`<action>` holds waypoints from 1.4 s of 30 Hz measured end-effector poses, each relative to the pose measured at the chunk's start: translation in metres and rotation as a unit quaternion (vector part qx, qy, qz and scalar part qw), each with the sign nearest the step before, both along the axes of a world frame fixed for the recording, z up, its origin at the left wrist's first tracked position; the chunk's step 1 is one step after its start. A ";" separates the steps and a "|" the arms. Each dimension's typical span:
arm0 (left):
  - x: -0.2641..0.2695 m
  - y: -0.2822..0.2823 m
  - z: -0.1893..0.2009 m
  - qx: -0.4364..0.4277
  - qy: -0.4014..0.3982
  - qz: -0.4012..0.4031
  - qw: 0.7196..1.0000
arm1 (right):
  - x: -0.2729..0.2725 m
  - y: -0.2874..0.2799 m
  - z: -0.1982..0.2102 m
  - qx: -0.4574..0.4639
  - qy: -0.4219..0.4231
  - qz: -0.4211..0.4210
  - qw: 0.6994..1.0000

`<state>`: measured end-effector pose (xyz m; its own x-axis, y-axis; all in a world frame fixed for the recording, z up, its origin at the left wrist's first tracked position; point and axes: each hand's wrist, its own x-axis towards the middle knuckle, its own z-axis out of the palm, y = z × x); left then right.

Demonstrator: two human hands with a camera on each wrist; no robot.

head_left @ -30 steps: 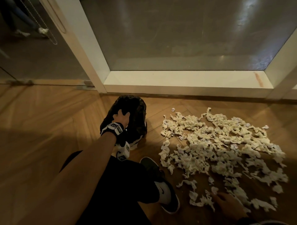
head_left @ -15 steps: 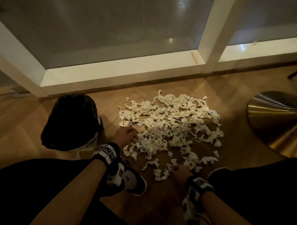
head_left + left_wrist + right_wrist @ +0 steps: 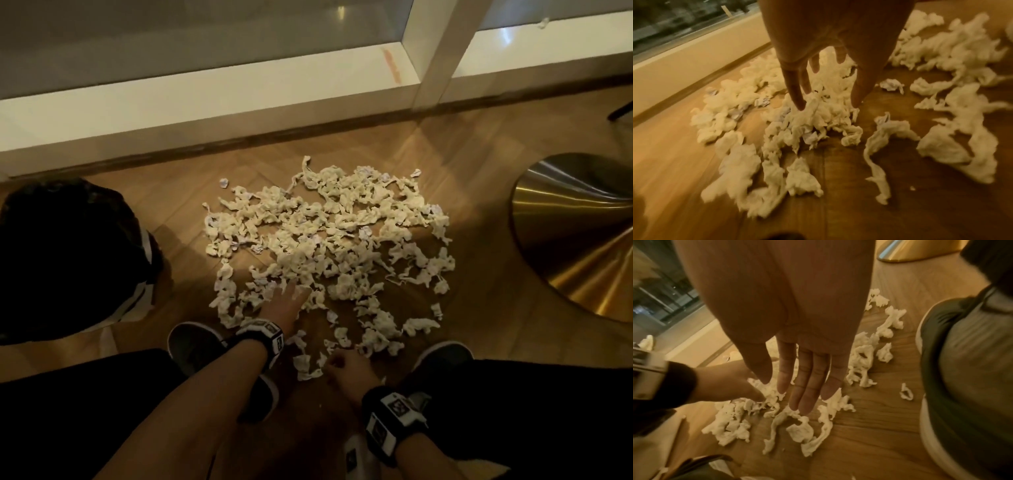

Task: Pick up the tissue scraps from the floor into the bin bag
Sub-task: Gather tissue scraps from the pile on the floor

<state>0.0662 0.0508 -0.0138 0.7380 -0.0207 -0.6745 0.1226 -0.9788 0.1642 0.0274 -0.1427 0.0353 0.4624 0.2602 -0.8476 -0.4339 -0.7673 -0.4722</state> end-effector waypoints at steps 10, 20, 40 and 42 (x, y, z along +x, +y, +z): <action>0.026 0.021 -0.040 -0.049 0.027 -0.055 0.997 | -0.002 0.011 -0.031 0.030 0.020 -0.002 0.999; 0.032 0.024 -0.019 -0.178 -0.077 0.222 0.955 | 0.011 0.007 -0.036 0.013 0.023 -0.041 0.999; -0.066 -0.035 0.078 -0.374 -0.022 0.378 0.846 | 0.012 0.006 0.045 0.075 -0.266 0.107 0.955; -0.072 -0.035 0.086 -0.378 -0.014 0.345 0.859 | 0.007 0.008 0.051 0.046 -0.249 0.131 0.958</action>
